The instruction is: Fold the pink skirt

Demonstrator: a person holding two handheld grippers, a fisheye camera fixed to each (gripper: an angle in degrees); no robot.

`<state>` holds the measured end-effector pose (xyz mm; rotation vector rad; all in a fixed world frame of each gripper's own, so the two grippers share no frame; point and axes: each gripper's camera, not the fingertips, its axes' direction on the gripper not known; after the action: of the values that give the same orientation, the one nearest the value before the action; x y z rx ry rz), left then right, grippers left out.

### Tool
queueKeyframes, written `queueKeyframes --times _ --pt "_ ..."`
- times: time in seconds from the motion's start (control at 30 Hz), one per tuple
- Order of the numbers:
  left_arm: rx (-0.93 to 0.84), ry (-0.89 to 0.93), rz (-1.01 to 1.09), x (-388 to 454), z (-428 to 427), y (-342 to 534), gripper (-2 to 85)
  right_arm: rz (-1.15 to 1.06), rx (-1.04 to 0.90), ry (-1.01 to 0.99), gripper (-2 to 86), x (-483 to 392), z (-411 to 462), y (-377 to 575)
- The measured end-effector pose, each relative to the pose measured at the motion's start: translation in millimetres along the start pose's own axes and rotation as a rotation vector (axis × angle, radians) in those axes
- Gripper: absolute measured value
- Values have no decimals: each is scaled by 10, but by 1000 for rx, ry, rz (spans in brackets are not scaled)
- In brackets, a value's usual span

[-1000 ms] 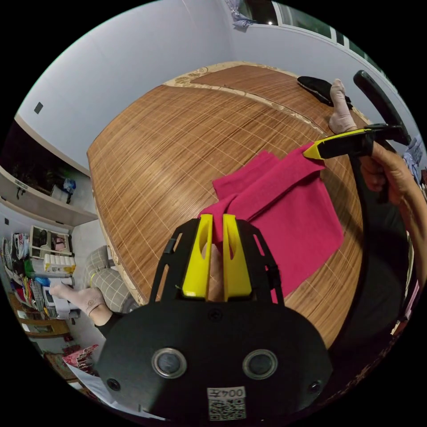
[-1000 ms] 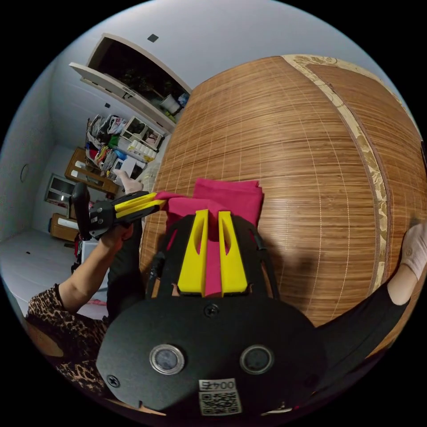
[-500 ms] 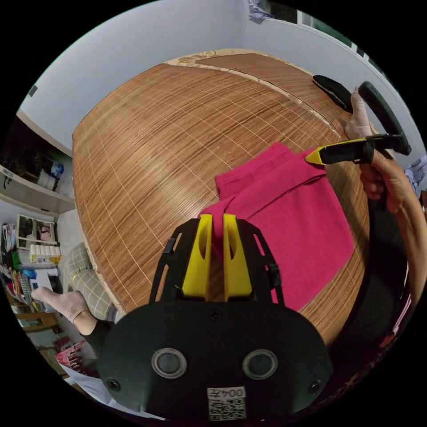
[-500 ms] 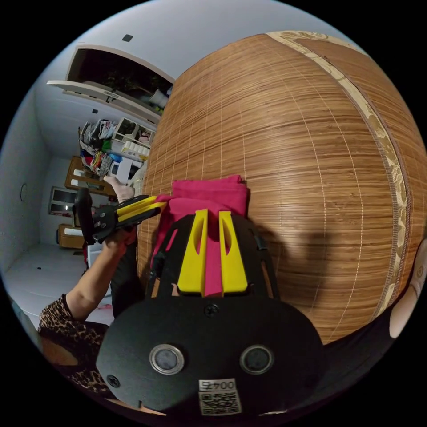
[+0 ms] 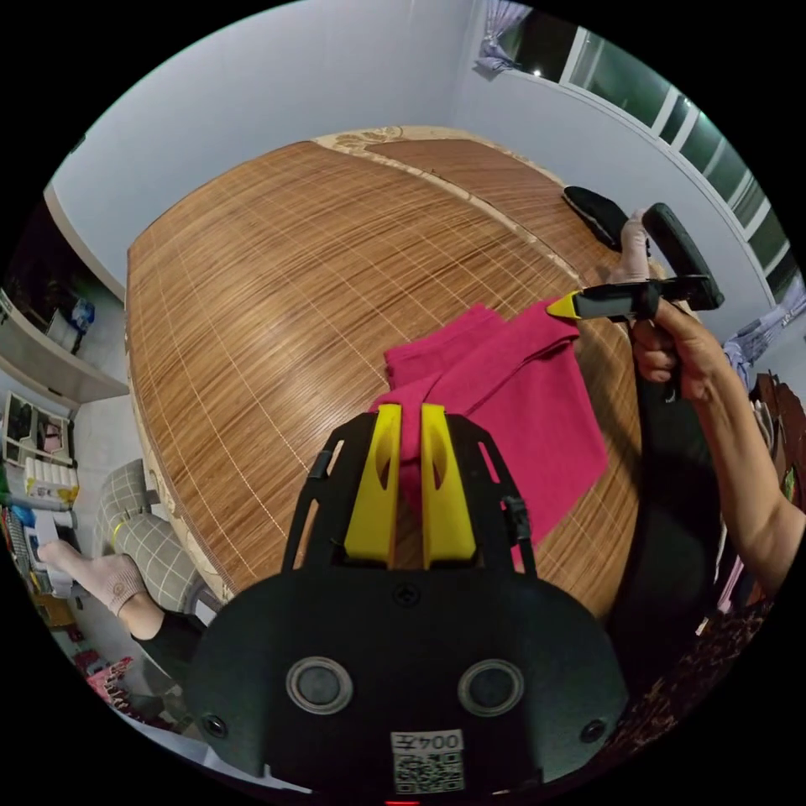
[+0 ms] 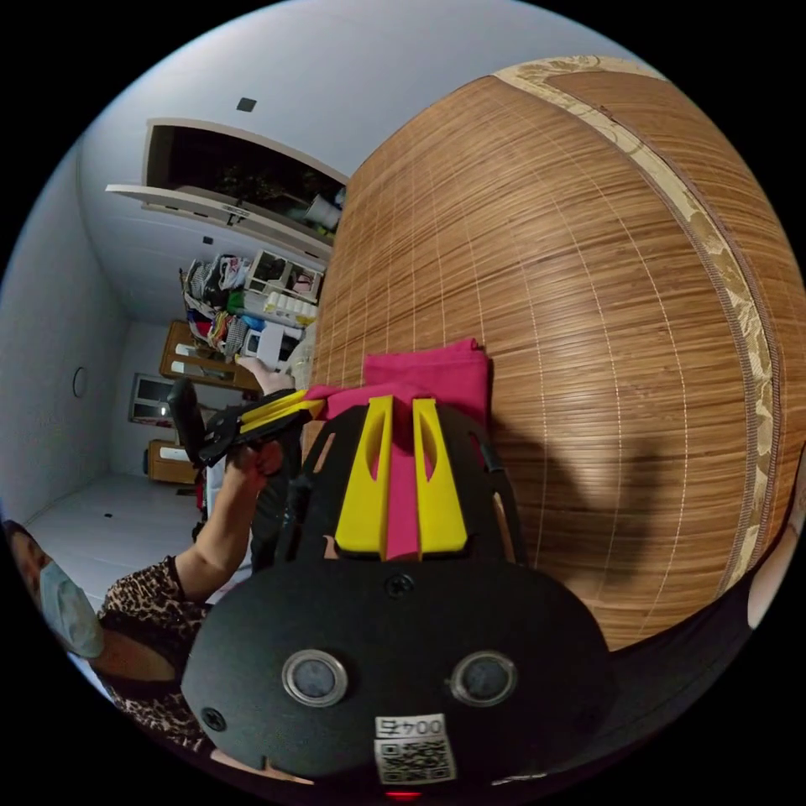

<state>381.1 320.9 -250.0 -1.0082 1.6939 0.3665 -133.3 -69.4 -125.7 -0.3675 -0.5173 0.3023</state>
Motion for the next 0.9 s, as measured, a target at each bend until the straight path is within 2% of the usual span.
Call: queueKeyframes --times 0.27,0.47,0.73,0.8,0.9 --pt "-80 -34 16 -353 442 -248 18 77 -8 -9 53 359 59 -331" --pt "-33 -38 -17 -617 697 -147 20 116 -19 -58 59 634 152 -476" --pt "32 144 -181 -1156 817 109 37 134 201 -198 98 897 11 -376" --pt "55 263 -268 -1403 847 223 48 105 263 -164 110 888 -32 -262" --pt "137 276 -395 -1652 796 465 54 7 246 -46 111 734 23 -67"
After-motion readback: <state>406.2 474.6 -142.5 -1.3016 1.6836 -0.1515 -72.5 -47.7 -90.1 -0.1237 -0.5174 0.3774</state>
